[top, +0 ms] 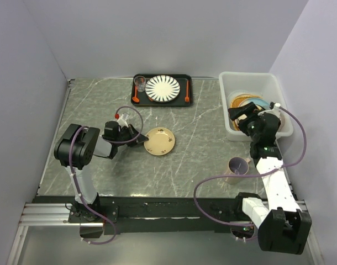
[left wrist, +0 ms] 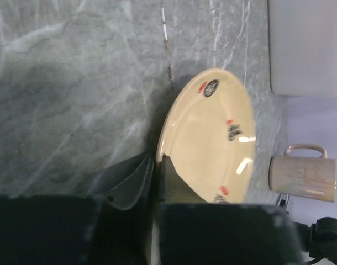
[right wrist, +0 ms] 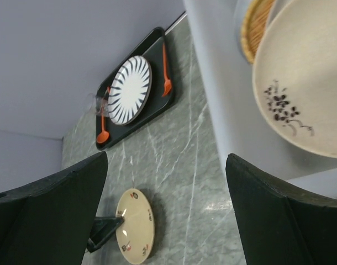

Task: Place the plates into the plastic bin on the countertop
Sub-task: Pick up the plate at the center of the board.

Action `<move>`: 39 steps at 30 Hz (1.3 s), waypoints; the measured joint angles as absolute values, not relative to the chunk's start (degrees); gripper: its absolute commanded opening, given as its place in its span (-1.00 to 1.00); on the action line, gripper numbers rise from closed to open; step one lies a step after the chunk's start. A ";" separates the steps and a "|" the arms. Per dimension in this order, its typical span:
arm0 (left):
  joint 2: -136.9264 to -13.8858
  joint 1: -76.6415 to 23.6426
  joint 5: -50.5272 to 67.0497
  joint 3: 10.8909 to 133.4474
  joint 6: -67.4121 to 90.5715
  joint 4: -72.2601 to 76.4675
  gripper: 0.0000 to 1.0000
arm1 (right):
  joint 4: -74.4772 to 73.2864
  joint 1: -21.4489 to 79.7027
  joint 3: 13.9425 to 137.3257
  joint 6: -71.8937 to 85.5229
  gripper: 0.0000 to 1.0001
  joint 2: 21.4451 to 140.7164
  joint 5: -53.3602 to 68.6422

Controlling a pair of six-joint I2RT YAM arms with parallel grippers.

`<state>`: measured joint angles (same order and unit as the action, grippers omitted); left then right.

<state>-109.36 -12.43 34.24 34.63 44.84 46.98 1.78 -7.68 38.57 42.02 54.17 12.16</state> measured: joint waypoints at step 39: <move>-101.36 -12.47 34.87 32.10 46.28 44.71 -0.99 | 9.19 26.17 44.45 42.92 0.90 87.35 13.58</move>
